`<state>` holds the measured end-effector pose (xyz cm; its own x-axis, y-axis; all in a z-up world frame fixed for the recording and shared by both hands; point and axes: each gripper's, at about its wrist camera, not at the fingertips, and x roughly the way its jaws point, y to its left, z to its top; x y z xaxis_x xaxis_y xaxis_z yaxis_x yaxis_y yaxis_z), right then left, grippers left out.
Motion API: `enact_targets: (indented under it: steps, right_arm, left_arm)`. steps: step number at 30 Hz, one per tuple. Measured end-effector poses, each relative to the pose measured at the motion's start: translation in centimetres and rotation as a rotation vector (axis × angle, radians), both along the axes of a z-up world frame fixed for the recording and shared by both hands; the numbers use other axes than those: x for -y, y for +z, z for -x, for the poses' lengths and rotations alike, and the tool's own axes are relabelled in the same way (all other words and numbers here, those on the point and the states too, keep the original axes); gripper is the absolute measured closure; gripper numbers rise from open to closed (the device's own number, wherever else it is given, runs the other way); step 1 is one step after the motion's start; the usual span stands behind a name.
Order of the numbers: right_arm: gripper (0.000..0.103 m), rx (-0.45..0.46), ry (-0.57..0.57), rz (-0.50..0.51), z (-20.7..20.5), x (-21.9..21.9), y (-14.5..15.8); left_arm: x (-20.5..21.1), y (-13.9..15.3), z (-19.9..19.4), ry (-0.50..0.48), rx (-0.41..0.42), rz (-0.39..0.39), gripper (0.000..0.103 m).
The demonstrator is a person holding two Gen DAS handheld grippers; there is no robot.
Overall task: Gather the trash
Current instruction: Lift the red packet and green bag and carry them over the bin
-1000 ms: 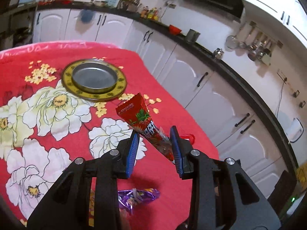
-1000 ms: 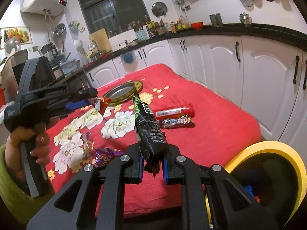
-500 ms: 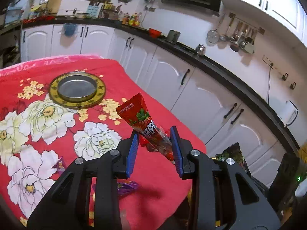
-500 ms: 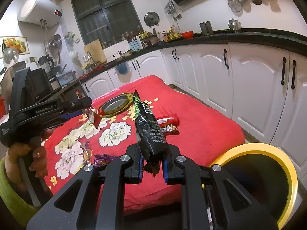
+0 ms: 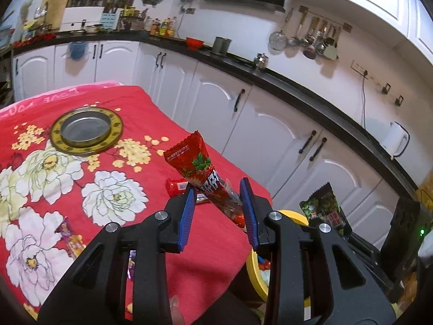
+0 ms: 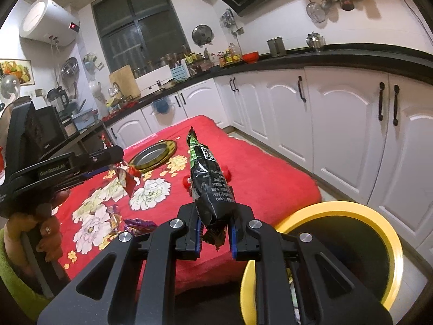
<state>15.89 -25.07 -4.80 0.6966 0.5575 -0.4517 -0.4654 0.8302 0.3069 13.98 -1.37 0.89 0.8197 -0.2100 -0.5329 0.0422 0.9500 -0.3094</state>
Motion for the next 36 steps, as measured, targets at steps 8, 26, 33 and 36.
enact_targets:
  steps: [8, 26, 33, 36]
  right_arm:
    - [0.089, 0.005, -0.043, -0.001, 0.4, 2.1, 0.0]
    - [0.089, -0.001, -0.131, -0.017, 0.7, 6.2, -0.6]
    - [0.089, -0.011, -0.160, -0.022, 0.8, 7.4, -1.0]
    - [0.089, -0.014, -0.171, -0.023, 0.8, 8.1, -1.3]
  left_arm:
    - [2.5, -0.3, 0.3, -0.062, -0.004, -0.025, 0.077]
    - [7.2, -1.1, 0.9, -0.179, -0.003, -0.068, 0.077]
    - [9.1, -1.8, 1.0, -0.230, -0.015, -0.089, 0.077]
    - [10.1, -2.2, 1.1, -0.258, -0.017, -0.094, 0.077]
